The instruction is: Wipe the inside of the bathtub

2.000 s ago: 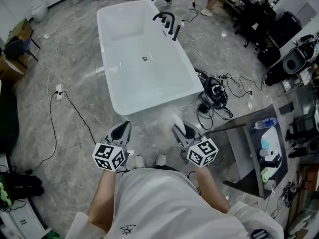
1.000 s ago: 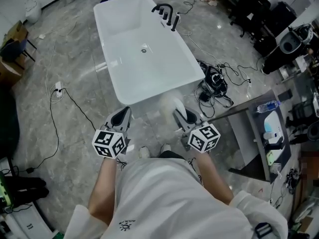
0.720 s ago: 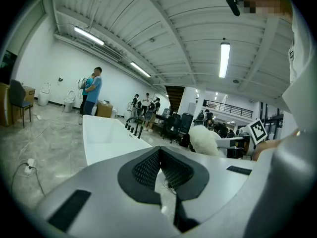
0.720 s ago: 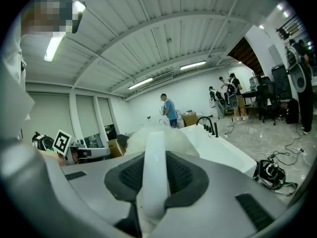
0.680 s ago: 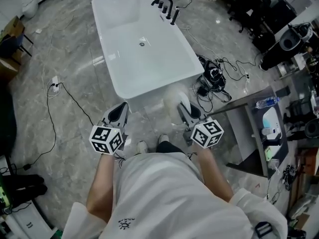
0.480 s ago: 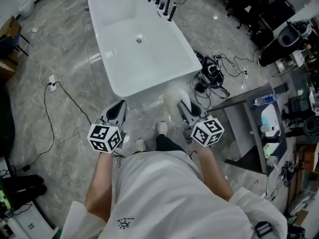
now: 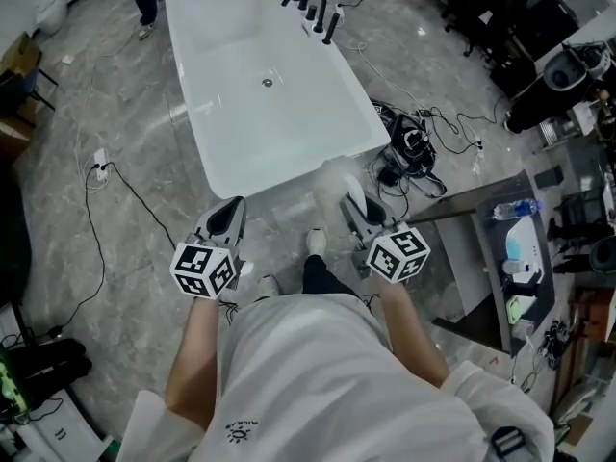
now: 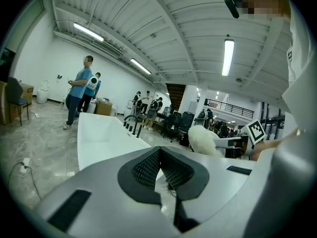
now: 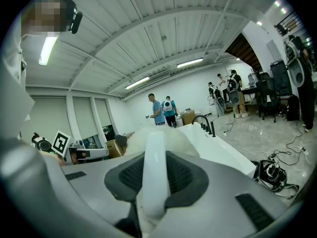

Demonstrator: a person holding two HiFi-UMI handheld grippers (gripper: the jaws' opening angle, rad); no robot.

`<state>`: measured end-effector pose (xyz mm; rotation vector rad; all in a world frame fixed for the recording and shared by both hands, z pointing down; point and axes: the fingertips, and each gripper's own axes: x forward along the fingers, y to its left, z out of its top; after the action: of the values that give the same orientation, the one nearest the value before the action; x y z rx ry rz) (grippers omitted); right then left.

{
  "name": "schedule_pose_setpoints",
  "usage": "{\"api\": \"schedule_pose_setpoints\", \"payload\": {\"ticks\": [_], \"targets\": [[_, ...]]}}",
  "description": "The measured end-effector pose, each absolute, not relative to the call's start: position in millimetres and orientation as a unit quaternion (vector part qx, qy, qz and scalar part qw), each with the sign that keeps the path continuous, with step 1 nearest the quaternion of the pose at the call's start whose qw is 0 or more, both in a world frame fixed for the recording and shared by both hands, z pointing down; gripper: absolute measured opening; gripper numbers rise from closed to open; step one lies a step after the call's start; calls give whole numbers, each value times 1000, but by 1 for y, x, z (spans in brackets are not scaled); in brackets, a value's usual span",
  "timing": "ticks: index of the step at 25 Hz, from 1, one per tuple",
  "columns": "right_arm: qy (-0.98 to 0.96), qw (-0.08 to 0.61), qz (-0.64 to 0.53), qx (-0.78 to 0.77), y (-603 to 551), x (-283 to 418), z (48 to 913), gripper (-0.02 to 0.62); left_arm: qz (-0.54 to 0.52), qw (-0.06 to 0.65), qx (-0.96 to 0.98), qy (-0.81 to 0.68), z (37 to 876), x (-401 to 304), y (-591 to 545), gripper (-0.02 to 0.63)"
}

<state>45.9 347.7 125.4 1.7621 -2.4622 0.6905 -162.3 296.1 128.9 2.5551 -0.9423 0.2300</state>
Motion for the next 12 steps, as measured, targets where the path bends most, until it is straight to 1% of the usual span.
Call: {"api": "schedule_pose_setpoints", "payload": {"ticks": [12], "targets": [[-815,19,242,526,263,109,140,94,101,211,896,-377,136,-97,225,11]]}}
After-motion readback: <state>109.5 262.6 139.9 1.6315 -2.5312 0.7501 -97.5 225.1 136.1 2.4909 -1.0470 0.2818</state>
